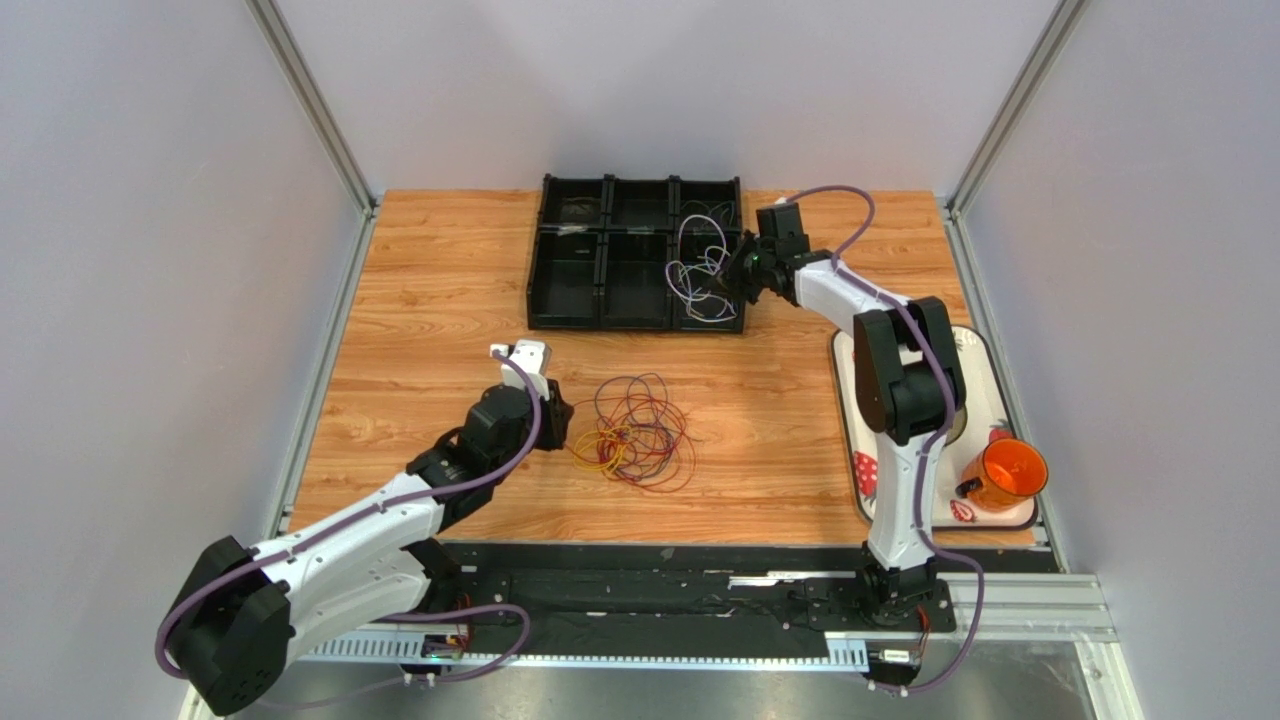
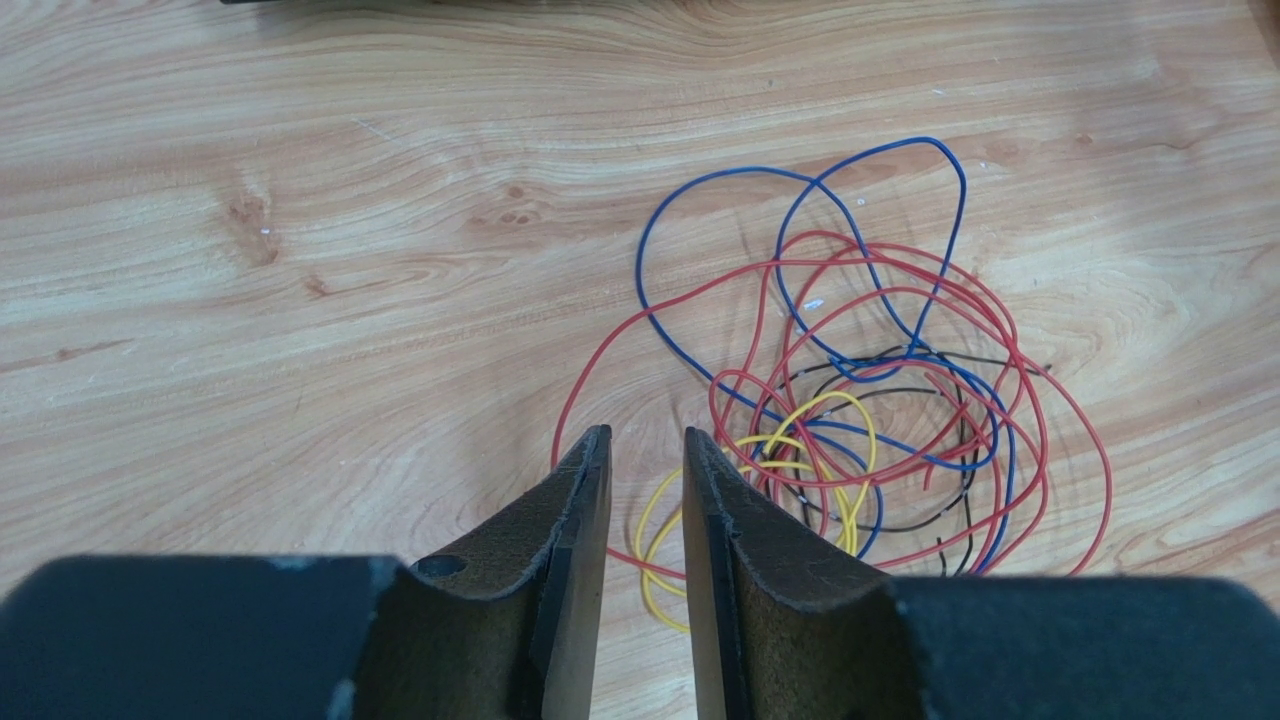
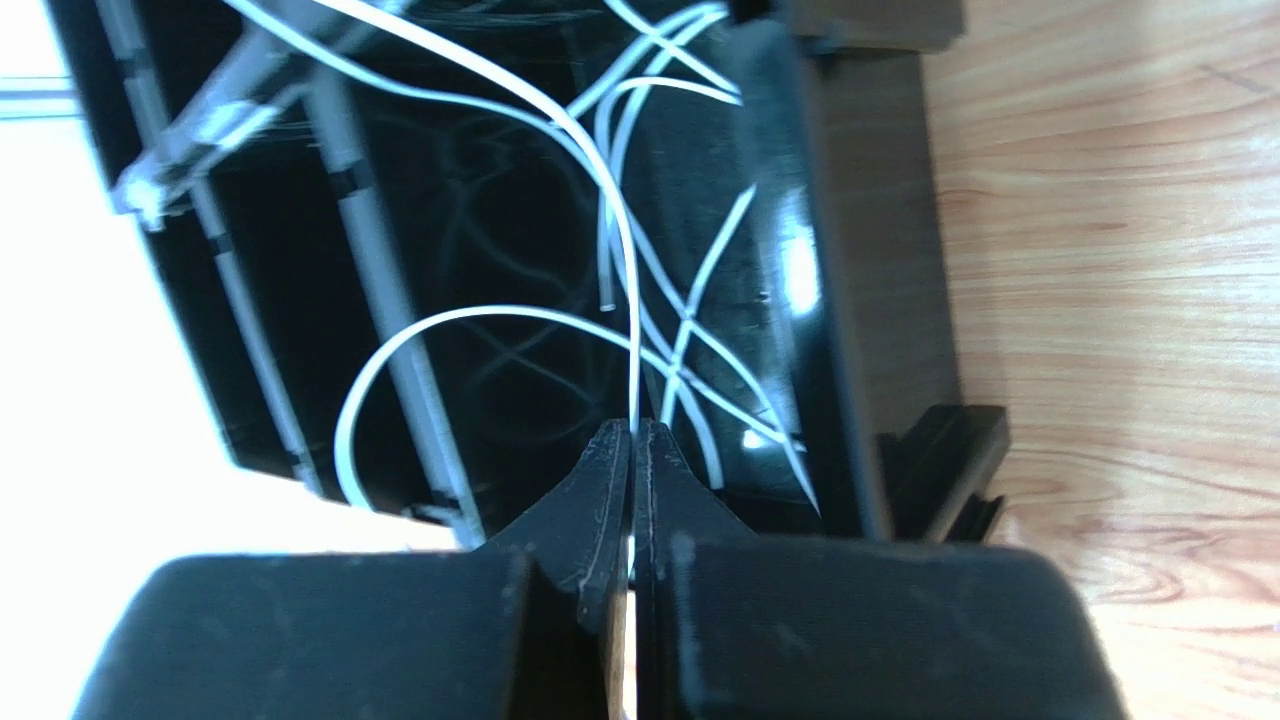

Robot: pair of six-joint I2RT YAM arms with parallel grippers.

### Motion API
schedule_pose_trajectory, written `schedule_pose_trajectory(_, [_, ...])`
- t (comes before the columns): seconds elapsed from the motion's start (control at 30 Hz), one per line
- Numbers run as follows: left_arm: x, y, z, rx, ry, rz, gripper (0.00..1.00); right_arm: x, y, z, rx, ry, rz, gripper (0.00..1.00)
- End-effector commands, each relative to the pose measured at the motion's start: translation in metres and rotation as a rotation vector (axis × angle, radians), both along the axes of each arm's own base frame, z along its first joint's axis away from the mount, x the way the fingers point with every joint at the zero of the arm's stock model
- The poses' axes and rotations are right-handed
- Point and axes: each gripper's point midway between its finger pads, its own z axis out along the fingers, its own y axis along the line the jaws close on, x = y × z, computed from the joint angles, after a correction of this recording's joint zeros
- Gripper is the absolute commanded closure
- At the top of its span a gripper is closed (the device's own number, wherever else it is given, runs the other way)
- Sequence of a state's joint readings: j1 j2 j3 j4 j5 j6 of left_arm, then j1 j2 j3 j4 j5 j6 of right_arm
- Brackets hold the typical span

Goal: Untangle the cables

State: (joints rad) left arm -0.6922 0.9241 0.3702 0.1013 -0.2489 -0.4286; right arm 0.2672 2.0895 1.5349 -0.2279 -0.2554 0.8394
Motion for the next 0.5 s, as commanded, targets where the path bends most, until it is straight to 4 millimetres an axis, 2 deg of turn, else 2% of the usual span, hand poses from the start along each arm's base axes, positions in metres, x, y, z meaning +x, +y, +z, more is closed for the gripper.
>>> schedule_pose_trajectory(0.0, [0.01,-0.007,0.025,-0.054,-0.049,0.015,0.67,0.006,-0.004,-0.004,0.003,-0.001,-0.015,1.0])
schedule_pose_trajectory(0.2, [0.011,-0.008,0.025,-0.053,-0.047,0.015,0.68,0.007,-0.009,-0.004,-0.019,0.015,-0.018,0.99])
schedule_pose_trajectory(0.27, [0.011,-0.008,0.025,-0.052,-0.046,0.013,0.68,0.004,-0.009,-0.003,-0.024,0.024,-0.017,0.91])
schedule_pose_trajectory(0.3, [0.011,-0.008,0.025,-0.052,-0.046,0.015,0.69,0.004,-0.011,-0.002,-0.029,0.027,-0.021,0.8])
schedule_pose_trajectory(0.4, [0.011,-0.008,0.025,-0.051,-0.047,0.016,0.69,-0.001,-0.016,-0.001,-0.057,0.04,-0.032,0.66])
schedule_pose_trajectory(0.47, [0.011,-0.008,0.025,-0.052,-0.046,0.015,0.69,-0.005,-0.018,-0.001,-0.074,0.041,-0.03,0.65])
